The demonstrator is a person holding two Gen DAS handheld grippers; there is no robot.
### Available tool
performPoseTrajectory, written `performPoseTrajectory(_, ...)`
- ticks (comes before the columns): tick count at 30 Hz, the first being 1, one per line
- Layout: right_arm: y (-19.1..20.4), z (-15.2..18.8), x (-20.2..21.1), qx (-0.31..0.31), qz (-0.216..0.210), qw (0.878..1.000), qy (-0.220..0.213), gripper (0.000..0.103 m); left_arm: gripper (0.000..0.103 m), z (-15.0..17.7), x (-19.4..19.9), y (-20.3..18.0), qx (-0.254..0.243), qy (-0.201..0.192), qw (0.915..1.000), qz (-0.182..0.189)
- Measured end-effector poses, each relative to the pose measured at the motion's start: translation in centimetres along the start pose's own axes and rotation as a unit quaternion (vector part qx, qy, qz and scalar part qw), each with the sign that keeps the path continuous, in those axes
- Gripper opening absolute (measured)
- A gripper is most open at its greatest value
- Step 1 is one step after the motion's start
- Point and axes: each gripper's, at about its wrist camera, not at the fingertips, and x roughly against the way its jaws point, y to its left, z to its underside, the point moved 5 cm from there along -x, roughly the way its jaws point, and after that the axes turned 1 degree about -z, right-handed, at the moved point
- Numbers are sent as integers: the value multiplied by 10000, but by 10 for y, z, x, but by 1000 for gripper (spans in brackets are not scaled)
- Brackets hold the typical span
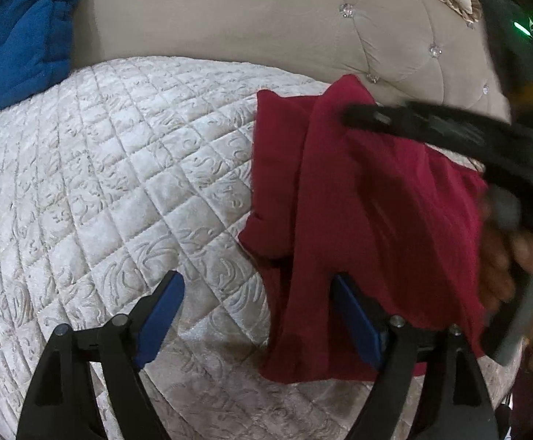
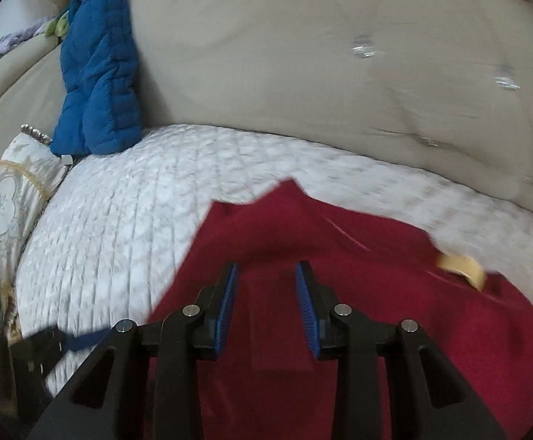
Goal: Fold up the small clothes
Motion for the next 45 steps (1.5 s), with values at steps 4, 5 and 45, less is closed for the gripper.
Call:
performPoseTrajectory(4,3,-16,-35,-163,25,9998,88,12,87,0,-1,1,34,24,10000,39)
performPoseTrajectory(5,0,-19,-44,-232,3,9996,183,12,87,0,-2,1,53,23,10000,50)
performPoseTrajectory(45,24,-18,-40,189,115,9976,649,0,96,-14,-10,1,623,-145,9963,577)
